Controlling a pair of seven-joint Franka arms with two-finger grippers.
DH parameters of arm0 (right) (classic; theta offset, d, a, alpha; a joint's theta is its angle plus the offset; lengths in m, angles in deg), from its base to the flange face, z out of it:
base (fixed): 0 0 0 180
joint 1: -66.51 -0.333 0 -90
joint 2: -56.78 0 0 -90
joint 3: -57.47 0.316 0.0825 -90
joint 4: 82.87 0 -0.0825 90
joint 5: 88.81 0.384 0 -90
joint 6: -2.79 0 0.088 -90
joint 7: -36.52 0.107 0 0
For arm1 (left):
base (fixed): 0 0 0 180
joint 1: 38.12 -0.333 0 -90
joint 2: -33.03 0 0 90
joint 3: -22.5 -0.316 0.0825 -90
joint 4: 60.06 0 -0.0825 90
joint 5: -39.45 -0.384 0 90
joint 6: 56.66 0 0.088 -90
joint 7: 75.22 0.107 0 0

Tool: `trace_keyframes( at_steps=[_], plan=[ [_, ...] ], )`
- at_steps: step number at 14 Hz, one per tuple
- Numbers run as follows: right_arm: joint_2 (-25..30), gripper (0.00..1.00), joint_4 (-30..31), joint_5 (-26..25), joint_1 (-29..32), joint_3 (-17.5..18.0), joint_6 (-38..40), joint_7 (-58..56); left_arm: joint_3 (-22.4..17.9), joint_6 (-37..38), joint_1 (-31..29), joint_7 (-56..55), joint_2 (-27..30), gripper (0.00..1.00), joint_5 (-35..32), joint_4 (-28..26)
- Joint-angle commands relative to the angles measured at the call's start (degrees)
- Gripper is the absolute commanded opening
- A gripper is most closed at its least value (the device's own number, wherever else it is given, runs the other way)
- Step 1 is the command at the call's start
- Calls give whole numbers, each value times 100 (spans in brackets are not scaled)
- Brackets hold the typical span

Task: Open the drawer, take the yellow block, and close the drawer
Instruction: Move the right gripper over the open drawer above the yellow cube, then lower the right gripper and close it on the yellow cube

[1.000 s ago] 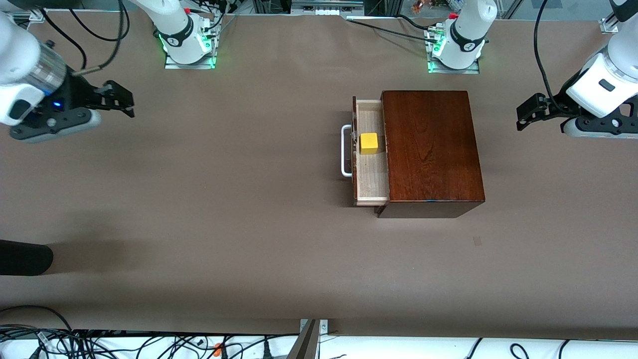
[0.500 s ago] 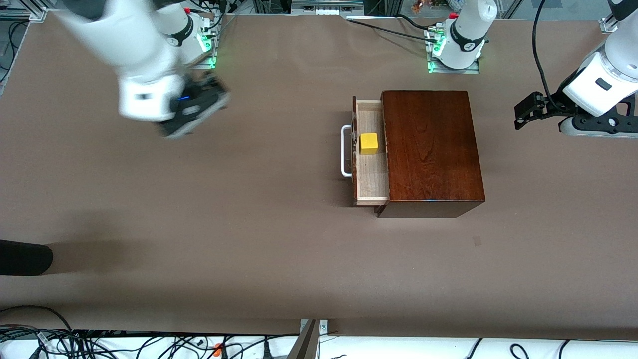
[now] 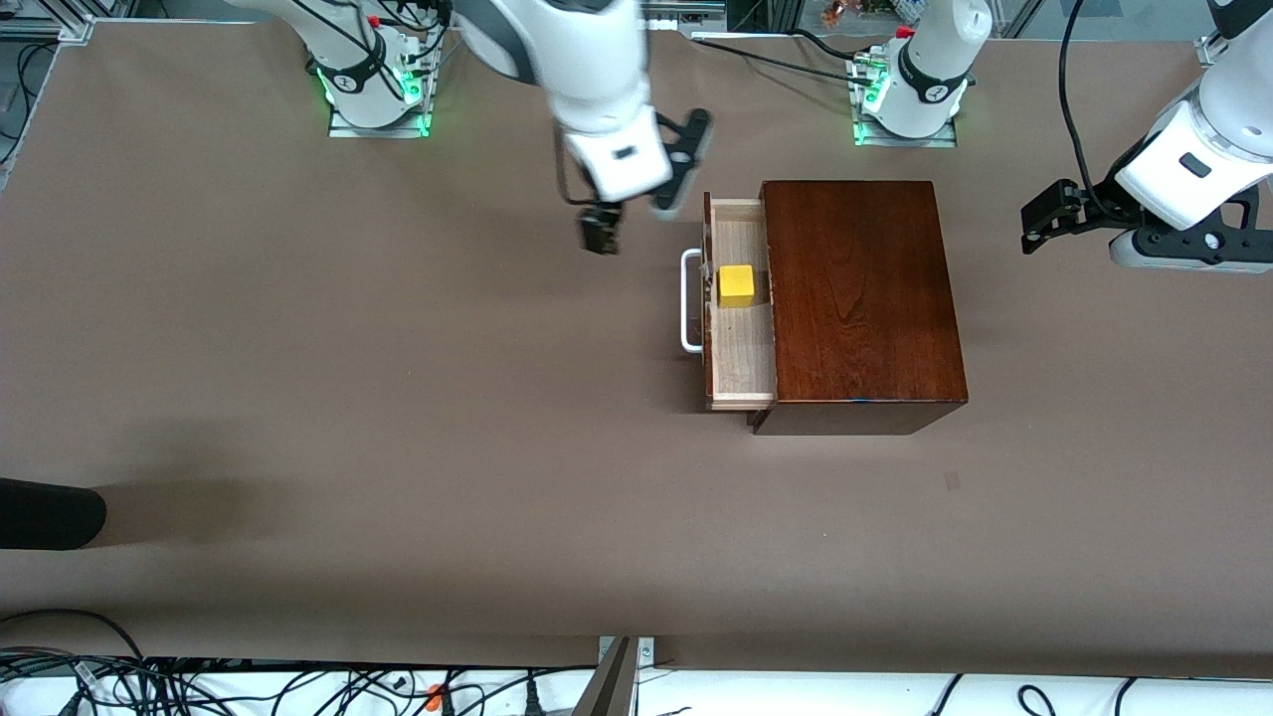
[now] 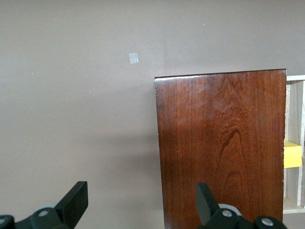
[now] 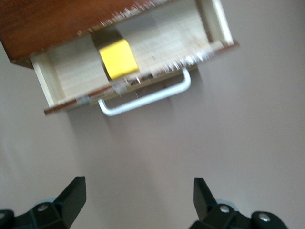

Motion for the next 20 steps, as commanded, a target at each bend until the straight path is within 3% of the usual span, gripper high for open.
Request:
trace_keyframes(
  at_steps=[1,11,20],
  plan=[
    [-657,100,-721,-150,-204,-45,-170,-324,10,136,25,17,47,100,-131,86],
    [-1704,100,-871,-334,-908,-71,-1594,-535,36,109,34,17,29,100,-140,147],
    [-2135,100,-1038,-800,-961,-115,-1789,-544,45,83,51,17,20,100,-140,165]
  ],
)
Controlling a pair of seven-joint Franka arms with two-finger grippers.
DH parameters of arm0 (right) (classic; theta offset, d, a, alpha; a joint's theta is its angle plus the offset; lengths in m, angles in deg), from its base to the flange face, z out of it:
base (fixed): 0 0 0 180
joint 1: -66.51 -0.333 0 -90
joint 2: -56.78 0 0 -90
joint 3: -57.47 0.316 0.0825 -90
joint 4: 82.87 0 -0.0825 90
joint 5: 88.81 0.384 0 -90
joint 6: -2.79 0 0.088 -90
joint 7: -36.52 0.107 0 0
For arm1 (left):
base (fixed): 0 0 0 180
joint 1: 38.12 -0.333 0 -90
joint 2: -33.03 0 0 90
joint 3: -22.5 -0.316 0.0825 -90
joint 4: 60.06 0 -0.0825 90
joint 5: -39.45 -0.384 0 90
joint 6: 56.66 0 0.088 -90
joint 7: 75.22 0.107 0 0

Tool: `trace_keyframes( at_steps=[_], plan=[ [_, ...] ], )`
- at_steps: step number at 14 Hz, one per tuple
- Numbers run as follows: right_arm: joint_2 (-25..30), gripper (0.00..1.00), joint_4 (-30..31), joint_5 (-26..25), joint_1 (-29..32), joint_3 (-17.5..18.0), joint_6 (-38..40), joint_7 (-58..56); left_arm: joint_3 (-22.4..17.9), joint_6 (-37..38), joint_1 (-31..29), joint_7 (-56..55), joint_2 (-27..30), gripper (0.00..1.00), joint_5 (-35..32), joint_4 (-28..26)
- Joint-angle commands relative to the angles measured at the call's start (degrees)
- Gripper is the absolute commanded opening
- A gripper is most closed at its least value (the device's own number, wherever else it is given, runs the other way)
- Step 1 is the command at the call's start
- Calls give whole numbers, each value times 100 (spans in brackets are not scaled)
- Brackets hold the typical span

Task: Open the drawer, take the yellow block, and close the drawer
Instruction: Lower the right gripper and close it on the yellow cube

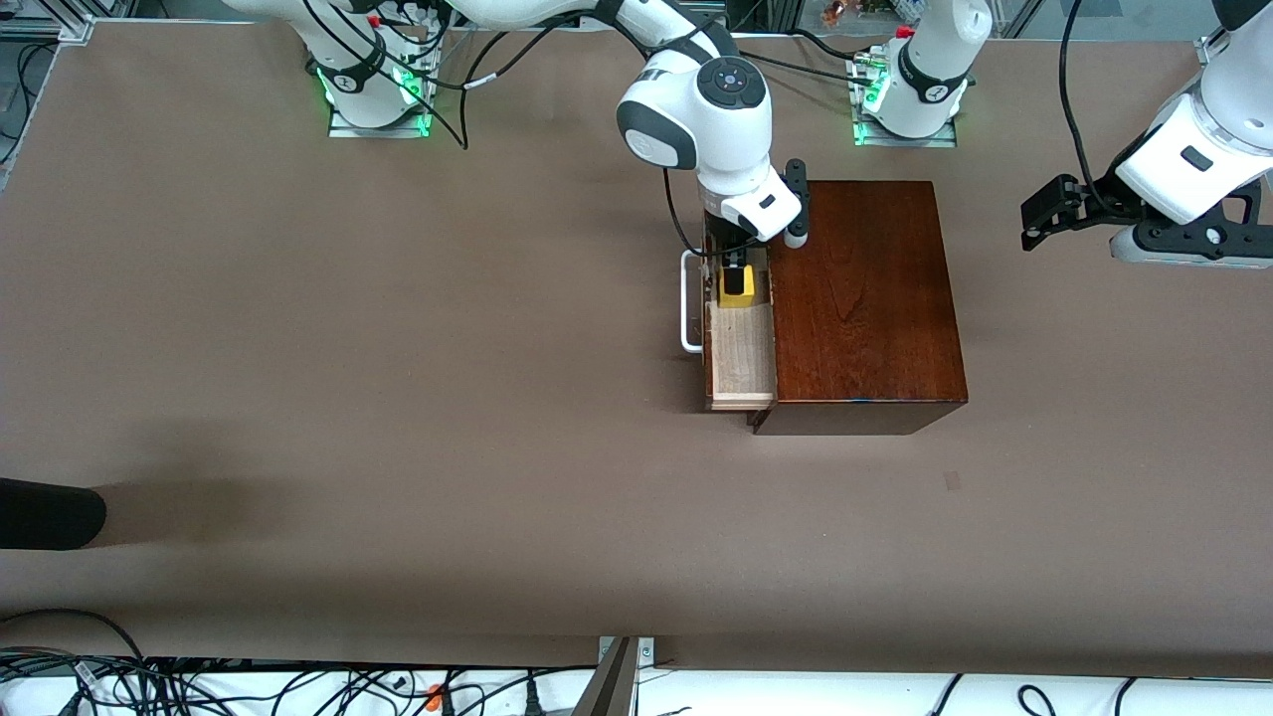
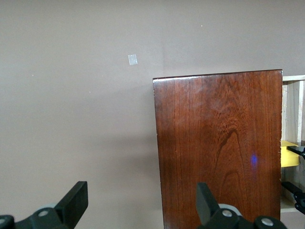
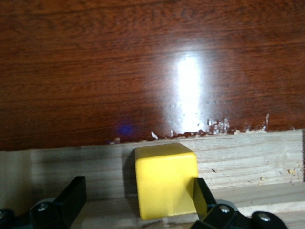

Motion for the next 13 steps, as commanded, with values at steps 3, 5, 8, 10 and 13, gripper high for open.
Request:
trace_keyframes(
  at_steps=[3,5,8,10,13],
  plan=[
    [-211,100,-284,-244,-51,-77,-25,-112,83,63,51,25,15,100,-140,110],
    [-229,100,-284,-253,-51,-77,-34,-113,83,63,42,17,15,100,-140,110],
    [-325,100,-284,-253,-59,-77,-174,-86,83,72,42,17,15,100,-140,110],
    [-387,88,-292,-253,-59,-77,-236,-86,83,63,42,17,15,100,-140,101],
    [-344,23,-292,-253,-68,-112,-157,-86,92,63,42,17,15,100,-140,110]
  ],
)
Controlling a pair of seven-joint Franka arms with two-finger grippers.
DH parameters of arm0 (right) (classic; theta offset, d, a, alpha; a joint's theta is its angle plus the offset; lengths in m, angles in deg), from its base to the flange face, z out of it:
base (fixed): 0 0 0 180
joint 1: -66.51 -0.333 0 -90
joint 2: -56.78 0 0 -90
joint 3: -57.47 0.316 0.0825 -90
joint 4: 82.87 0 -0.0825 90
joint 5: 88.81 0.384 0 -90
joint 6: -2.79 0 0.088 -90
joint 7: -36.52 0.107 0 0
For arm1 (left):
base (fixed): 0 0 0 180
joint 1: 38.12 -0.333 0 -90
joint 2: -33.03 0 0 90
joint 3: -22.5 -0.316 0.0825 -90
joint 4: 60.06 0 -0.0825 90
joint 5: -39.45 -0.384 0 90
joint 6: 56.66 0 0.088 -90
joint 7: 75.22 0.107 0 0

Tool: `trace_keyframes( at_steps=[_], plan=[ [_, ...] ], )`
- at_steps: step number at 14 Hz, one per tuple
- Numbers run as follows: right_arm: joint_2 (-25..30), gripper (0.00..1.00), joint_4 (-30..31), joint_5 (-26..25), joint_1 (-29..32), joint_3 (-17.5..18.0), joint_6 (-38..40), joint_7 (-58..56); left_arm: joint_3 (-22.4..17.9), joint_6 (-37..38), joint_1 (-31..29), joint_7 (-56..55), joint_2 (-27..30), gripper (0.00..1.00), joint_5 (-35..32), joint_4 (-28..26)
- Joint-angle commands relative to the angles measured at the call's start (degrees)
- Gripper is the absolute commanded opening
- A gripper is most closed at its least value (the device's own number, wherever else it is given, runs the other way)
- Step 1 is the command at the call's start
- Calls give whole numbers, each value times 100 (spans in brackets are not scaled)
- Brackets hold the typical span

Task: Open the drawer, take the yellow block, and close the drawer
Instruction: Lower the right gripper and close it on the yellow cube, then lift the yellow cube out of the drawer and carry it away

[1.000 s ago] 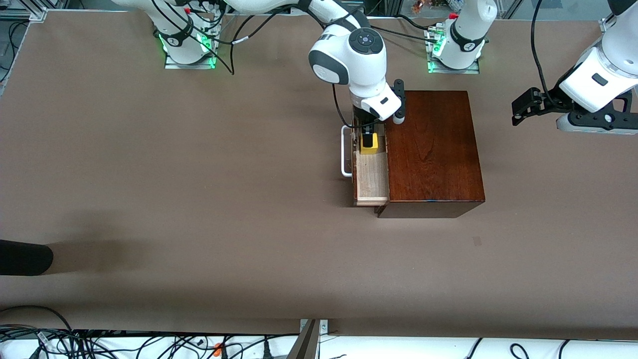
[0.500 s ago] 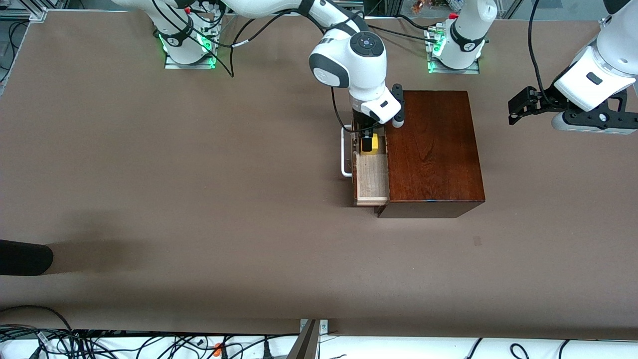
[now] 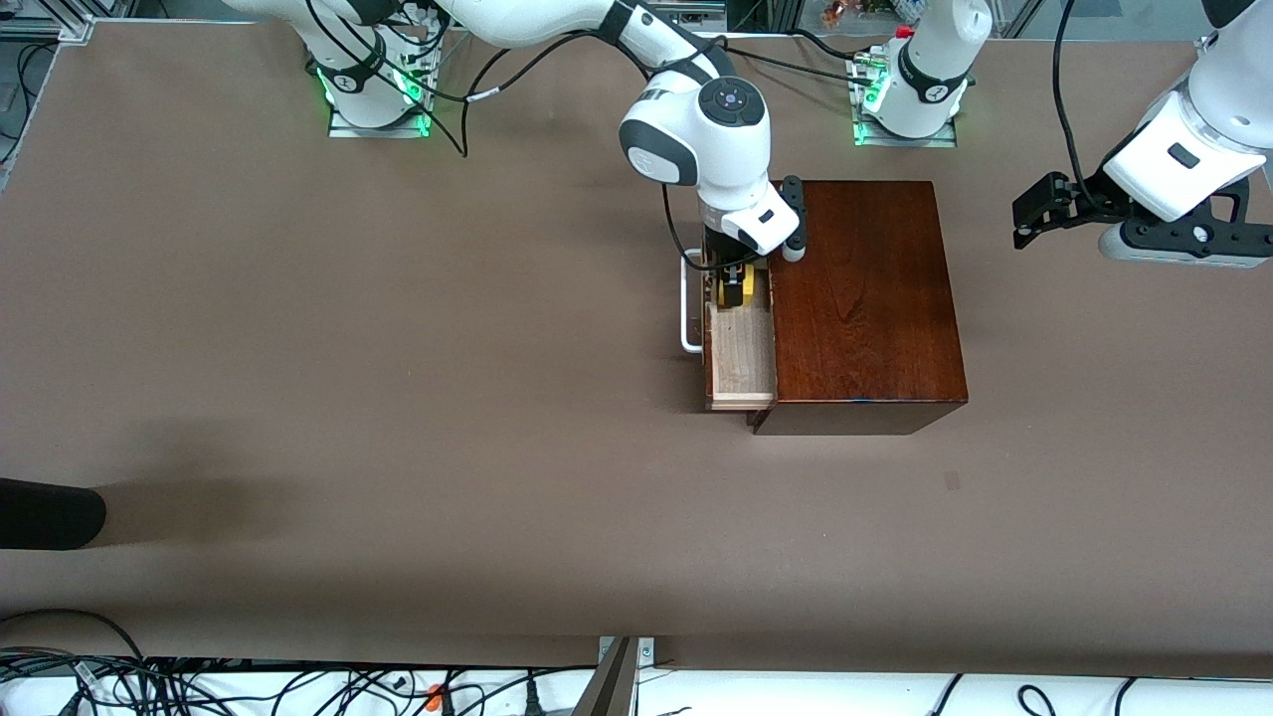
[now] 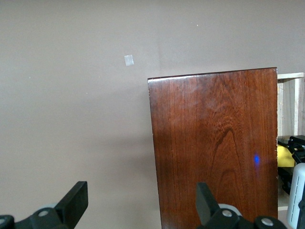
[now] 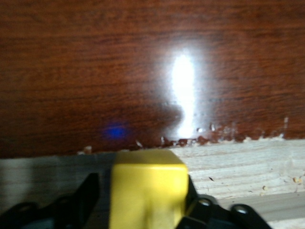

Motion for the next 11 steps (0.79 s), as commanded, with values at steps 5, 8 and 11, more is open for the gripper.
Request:
trace_keyframes(
  at_steps=[5,8,11],
  plan=[
    [98,0,-975,-4,-35,5,1355,-26,24,63,32,17,15,100,-140,103],
    [623,0,-1251,311,166,-4,2139,-52,32,72,40,17,15,100,-140,103],
    [1055,0,-1242,681,781,-56,2982,-34,32,72,32,17,15,100,-140,103]
  ],
)
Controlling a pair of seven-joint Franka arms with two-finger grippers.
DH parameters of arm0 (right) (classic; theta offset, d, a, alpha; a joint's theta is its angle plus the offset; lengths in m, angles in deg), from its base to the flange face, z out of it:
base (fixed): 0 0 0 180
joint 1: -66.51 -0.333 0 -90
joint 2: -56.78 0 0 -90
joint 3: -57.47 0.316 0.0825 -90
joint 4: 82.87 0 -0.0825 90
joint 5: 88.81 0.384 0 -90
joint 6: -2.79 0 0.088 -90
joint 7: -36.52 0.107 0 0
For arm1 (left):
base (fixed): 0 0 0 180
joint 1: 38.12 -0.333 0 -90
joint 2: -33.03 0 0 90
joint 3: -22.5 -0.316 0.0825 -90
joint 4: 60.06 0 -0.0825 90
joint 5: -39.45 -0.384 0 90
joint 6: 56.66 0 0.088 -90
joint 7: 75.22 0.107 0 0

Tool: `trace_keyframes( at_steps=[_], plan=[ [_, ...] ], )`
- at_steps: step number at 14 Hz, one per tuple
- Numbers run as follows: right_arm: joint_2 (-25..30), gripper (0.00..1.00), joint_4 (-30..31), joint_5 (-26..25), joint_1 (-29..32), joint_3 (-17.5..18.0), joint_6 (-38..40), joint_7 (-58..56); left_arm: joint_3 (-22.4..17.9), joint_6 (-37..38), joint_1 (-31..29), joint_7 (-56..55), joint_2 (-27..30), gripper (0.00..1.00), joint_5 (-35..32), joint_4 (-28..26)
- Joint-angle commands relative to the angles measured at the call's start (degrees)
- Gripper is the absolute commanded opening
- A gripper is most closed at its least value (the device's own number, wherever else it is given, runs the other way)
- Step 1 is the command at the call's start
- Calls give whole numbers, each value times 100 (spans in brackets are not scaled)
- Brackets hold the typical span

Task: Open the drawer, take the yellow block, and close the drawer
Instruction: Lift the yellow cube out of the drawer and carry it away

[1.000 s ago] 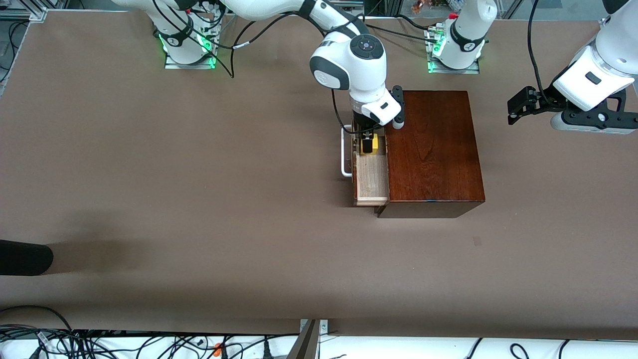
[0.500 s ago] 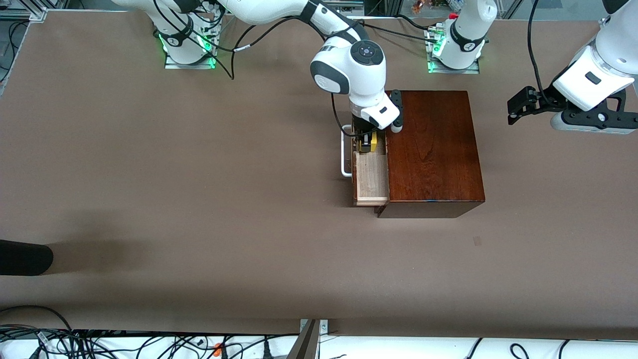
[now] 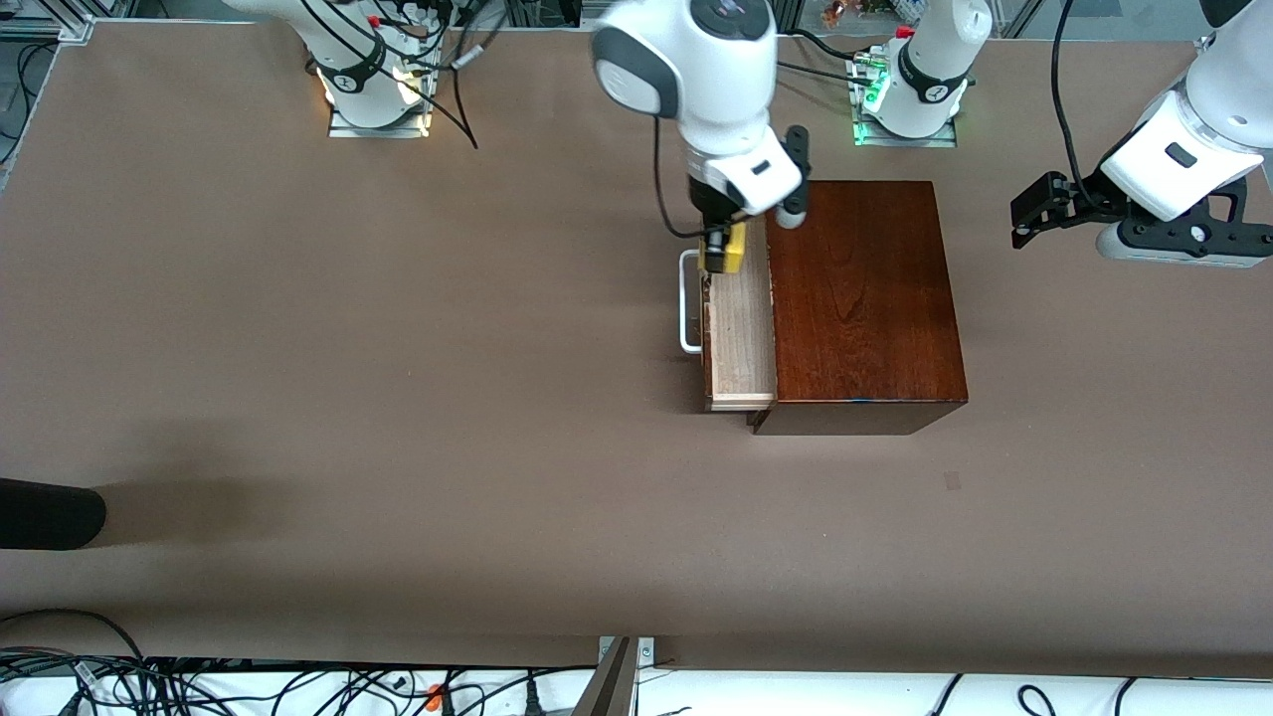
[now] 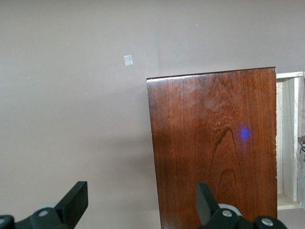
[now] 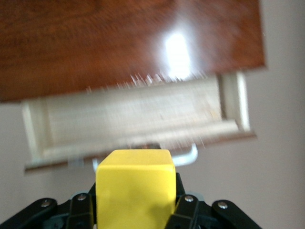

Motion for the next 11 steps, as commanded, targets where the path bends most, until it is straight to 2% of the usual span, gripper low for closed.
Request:
trace_keyframes(
  at_steps=[1,3,5,9,11],
  plan=[
    [379,0,81,307,695,15,665,-8,12,81,31,17,15,100,-140,102],
    [651,0,98,299,1222,-63,1061,-17,20,107,40,17,24,100,-140,102],
    [696,0,116,325,1671,-195,1413,-122,152,107,31,17,24,100,-140,102],
    [941,0,353,904,2752,-204,1616,-237,152,116,31,17,24,100,-131,102],
    [1074,0,546,931,2982,-396,1608,-175,274,116,31,17,24,100,-122,102]
  ],
)
